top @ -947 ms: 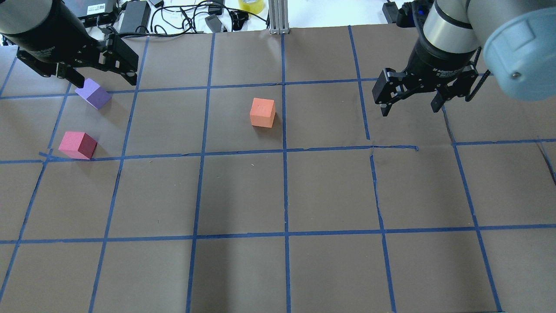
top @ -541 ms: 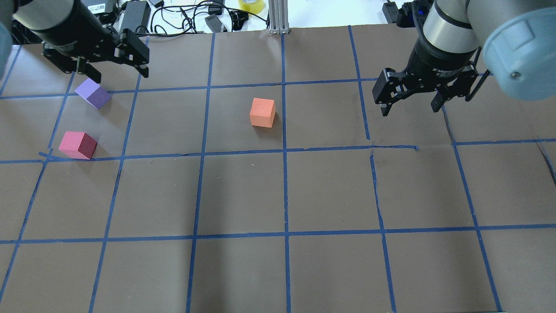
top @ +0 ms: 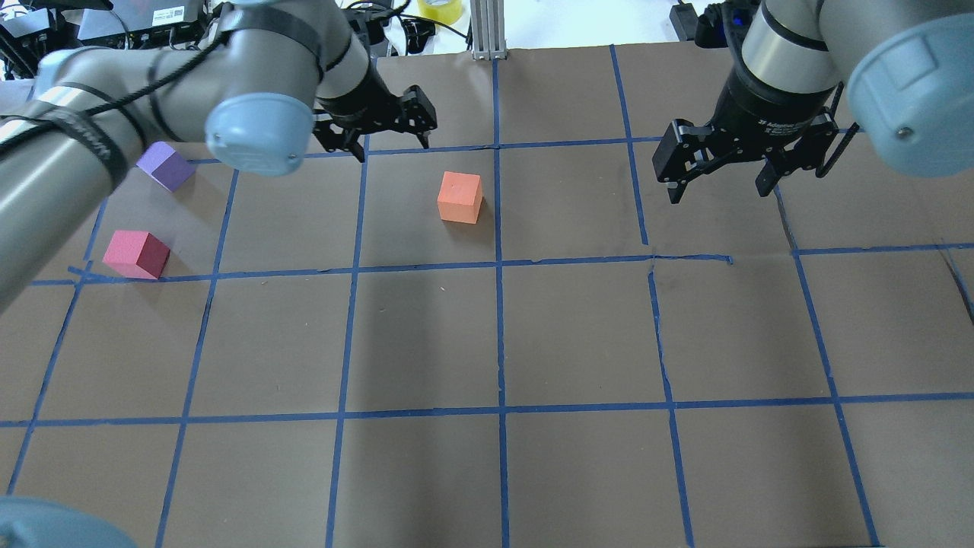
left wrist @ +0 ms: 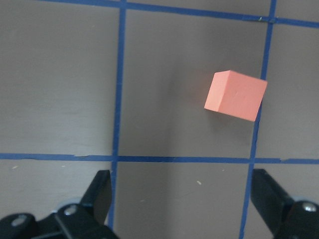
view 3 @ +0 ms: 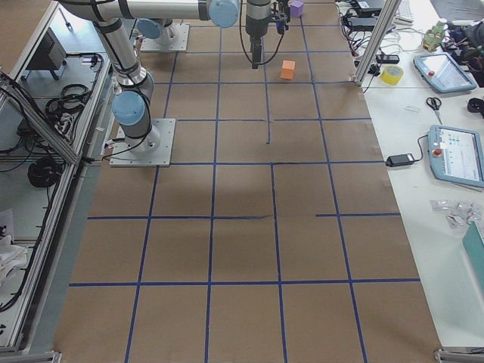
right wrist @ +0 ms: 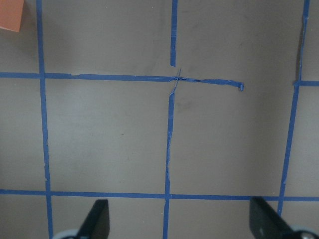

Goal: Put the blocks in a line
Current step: 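Reach the left gripper over to the orange cube, then close the left gripper on the orange cube and lift it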

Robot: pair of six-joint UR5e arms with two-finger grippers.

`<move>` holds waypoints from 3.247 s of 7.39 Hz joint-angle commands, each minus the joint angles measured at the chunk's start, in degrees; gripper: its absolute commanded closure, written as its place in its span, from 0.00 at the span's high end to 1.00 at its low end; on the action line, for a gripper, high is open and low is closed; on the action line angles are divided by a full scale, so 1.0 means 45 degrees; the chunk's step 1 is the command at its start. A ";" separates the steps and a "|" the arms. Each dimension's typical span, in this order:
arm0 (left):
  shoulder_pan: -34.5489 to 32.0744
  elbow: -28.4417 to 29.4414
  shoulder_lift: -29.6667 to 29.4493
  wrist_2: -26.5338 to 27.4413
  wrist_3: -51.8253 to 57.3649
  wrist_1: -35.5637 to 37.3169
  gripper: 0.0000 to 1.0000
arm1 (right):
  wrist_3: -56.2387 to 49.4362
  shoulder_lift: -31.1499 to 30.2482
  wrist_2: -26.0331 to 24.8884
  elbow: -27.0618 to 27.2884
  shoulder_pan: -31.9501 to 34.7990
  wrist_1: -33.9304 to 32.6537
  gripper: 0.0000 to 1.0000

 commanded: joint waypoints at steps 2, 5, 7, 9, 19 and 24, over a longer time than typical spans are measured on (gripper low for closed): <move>-0.1308 0.0138 -0.2520 0.0060 -0.0351 0.2171 1.00 | 0.0000 -0.0001 -0.0001 0.0000 0.0000 -0.0006 1.00; -0.1409 0.0178 -0.3030 0.0118 0.0328 0.2619 1.00 | 0.0000 0.0018 -0.0001 0.0019 0.0000 -0.0006 1.00; -0.1390 0.0178 -0.2896 0.0138 0.0529 0.2622 1.00 | 0.0000 0.0018 -0.0001 0.0019 0.0000 -0.0006 1.00; -0.1390 0.0158 -0.2758 0.0835 0.1343 0.2544 1.00 | 0.0000 0.0018 -0.0001 0.0019 0.0000 -0.0006 1.00; -0.1429 0.0412 -0.2971 0.2169 0.1662 0.2622 1.00 | 0.0000 0.0018 -0.0001 0.0039 0.0000 -0.0006 1.00; -0.1429 0.0295 -0.3341 0.2051 0.1602 0.2622 1.00 | 0.0000 -0.0001 -0.0001 0.0058 0.0000 -0.0006 1.00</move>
